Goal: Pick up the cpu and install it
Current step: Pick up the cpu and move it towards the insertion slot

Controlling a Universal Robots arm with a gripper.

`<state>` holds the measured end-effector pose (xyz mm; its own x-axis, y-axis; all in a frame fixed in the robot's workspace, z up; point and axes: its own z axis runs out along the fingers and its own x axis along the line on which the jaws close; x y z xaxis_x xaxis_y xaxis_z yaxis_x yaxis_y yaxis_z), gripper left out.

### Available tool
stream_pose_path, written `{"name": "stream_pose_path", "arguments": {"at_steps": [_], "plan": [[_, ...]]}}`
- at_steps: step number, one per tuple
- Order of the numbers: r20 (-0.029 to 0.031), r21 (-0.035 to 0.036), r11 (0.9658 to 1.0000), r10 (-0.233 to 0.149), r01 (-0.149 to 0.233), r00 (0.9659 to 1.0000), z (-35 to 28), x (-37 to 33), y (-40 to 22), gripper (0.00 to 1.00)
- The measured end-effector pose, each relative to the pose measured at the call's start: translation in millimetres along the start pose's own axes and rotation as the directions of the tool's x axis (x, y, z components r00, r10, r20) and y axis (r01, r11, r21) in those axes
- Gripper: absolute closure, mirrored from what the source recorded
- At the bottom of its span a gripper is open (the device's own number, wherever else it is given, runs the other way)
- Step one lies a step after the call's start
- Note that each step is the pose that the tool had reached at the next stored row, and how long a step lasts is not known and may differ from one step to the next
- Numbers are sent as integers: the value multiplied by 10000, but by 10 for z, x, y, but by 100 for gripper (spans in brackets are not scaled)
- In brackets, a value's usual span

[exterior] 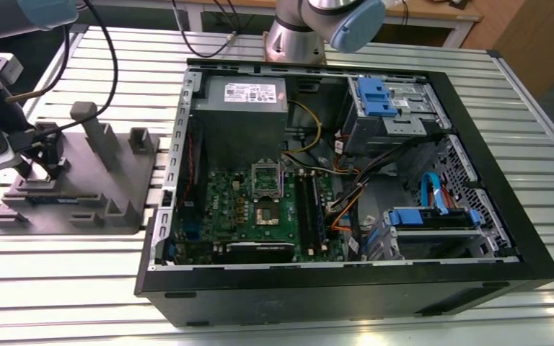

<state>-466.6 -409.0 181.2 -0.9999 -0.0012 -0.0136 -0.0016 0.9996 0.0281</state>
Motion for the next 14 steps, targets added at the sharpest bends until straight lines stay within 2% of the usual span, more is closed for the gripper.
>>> {"name": "stream_pose_path", "arguments": {"at_steps": [8, 9, 14], "plan": [[2, -1, 10000, 0, 0, 10000, 1, 4, 0, 52], [2, -1, 10000, 0, 0, 10000, 1, 4, 0, 45], [3, -5, 10000, 0, 0, 10000, -3, 4, 1, 45]]}}
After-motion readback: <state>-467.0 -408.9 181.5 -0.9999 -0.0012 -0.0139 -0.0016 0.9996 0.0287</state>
